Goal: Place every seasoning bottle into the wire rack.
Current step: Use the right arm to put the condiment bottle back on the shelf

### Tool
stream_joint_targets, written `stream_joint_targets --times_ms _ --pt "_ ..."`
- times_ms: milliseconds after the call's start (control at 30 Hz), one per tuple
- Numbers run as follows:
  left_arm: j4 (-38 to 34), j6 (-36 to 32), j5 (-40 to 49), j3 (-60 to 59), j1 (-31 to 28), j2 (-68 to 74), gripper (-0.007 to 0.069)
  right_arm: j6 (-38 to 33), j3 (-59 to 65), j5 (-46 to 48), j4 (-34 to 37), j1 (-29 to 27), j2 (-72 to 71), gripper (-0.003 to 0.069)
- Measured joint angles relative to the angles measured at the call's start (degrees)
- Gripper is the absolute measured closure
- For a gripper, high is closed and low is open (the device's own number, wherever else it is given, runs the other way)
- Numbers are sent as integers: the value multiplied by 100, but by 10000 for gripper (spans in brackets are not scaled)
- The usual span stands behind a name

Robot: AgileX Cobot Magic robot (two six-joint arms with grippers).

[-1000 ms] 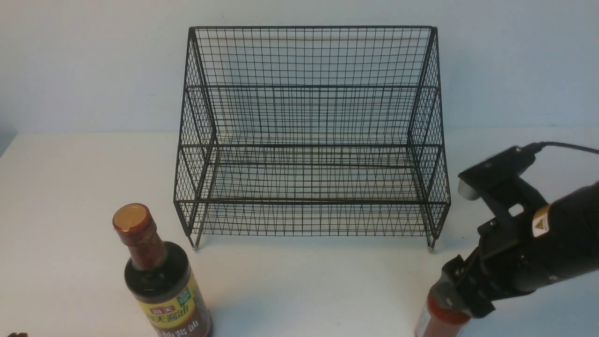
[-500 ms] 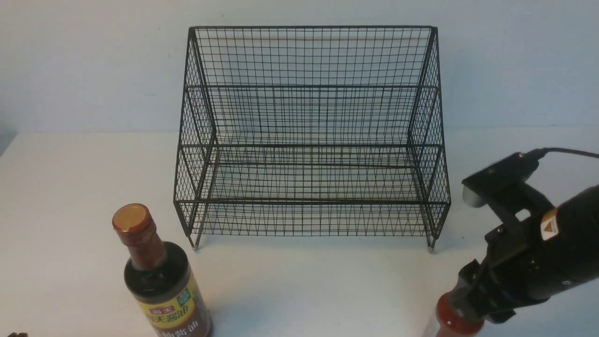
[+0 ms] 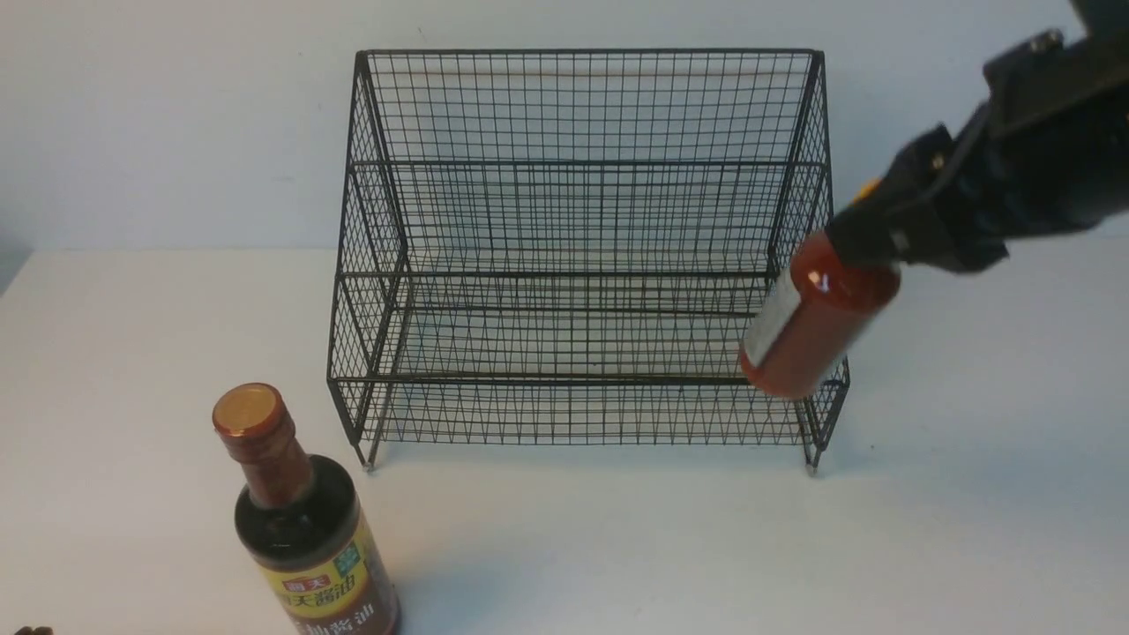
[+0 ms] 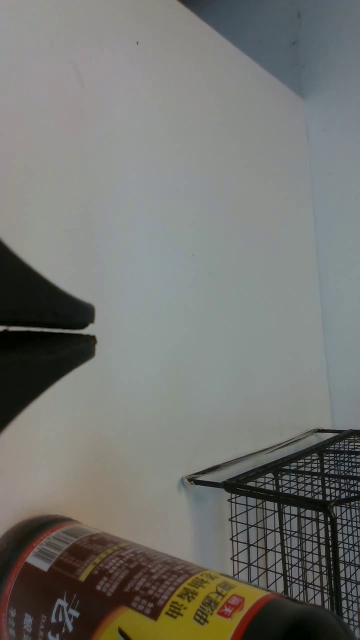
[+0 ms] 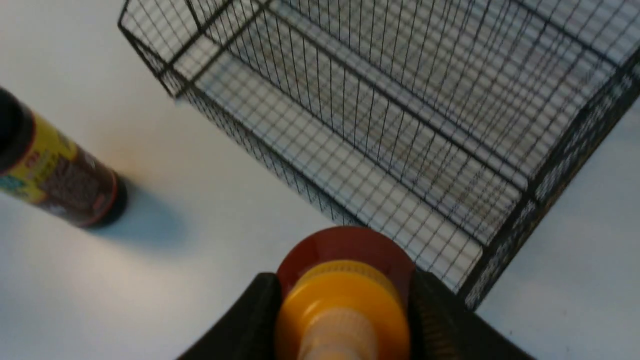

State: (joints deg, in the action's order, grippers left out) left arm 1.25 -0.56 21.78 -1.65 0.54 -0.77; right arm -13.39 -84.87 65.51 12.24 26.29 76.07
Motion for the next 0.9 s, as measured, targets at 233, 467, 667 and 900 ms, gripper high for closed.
stream_joint_targets --times_ms 233,467,667,900 --pt "0 0 0 0 0 0 629 -478 -716 -47 -170 24 1057 358" --pt "0 0 0 0 0 0 629 -541 -750 -425 -561 29 1811 358" --pt "0 0 0 0 0 0 629 -543 -757 -677 -526 29 2154 358" --pt "0 0 0 0 0 0 629 -97 -729 -681 -696 29 2442 358"
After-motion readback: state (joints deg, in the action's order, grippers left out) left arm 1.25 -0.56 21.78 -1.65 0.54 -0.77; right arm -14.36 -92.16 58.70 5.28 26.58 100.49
